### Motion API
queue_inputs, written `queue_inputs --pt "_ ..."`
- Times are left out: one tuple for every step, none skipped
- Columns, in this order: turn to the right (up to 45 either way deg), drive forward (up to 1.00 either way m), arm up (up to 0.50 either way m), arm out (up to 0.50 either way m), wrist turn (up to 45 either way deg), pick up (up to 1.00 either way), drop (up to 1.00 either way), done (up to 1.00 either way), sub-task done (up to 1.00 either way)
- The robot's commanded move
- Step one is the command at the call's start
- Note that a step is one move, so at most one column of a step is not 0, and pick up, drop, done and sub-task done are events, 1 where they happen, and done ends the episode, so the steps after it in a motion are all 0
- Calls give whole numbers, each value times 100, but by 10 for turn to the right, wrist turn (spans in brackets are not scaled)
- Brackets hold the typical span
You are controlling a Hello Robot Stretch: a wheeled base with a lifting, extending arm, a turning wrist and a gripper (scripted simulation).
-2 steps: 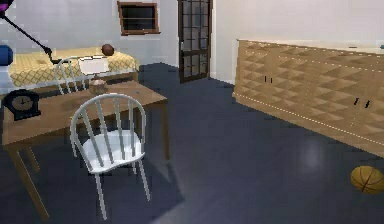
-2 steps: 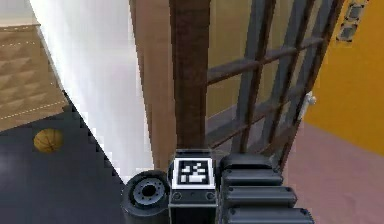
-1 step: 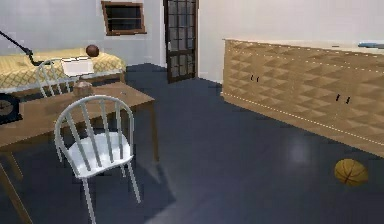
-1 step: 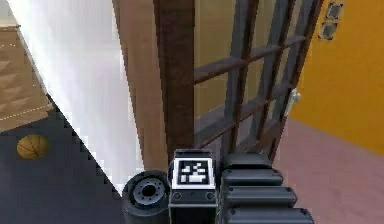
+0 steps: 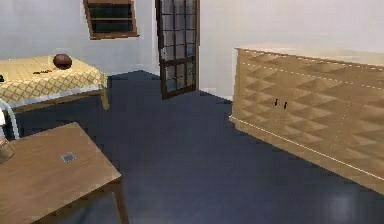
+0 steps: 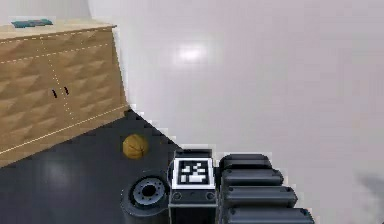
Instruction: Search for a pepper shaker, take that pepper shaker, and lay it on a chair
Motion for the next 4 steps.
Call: queue_inputs --pt "0 90 0 0 0 0 0 0 0" --pt "-180 0 0 0 0 0 0 0 0" --pt "0 100 0 0 0 0 0 0 0" --pt "0 100 0 0 0 0 0 0 0"
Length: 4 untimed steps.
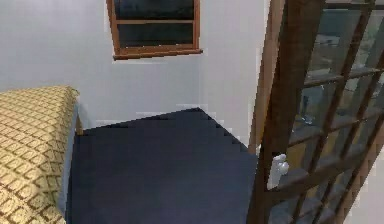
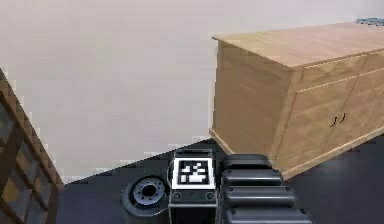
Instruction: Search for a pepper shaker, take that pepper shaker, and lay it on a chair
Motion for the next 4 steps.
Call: queue_inputs --pt "0 95 0 0 0 0 0 0 0" --pt "450 0 0 0 0 0 0 0 0" --pt "90 0 0 0 0 0 0 0 0" --pt "0 100 0 0 0 0 0 0 0"
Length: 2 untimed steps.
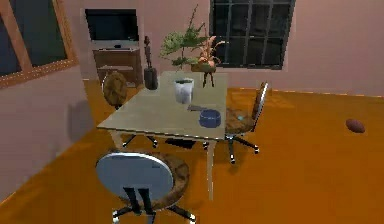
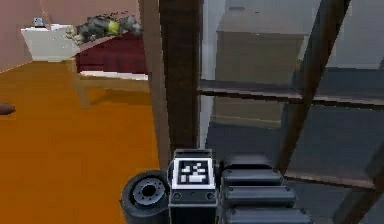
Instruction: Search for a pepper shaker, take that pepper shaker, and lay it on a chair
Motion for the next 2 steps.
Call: queue_inputs --pt "120 0 0 0 0 0 0 0 0" --pt "30 0 0 0 0 0 0 0 0"
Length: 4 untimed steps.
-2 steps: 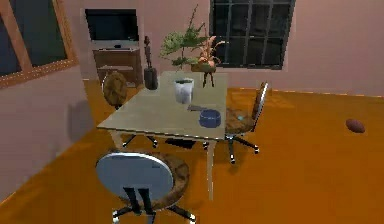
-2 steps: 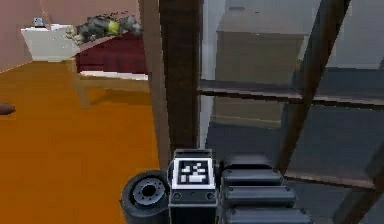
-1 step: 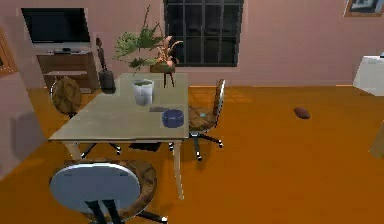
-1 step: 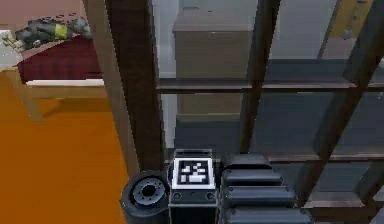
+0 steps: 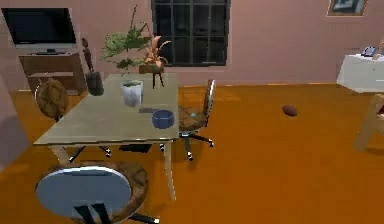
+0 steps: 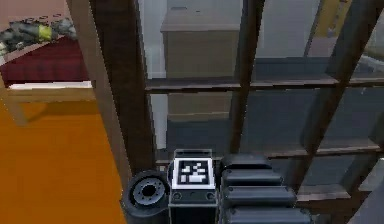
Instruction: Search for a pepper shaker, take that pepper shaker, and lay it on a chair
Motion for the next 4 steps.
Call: queue_inputs --pt "0 15 0 0 0 0 0 0 0" --pt "-450 0 0 0 0 0 0 0 0" --pt "0 40 0 0 0 0 0 0 0" --pt "450 0 0 0 0 0 0 0 0"
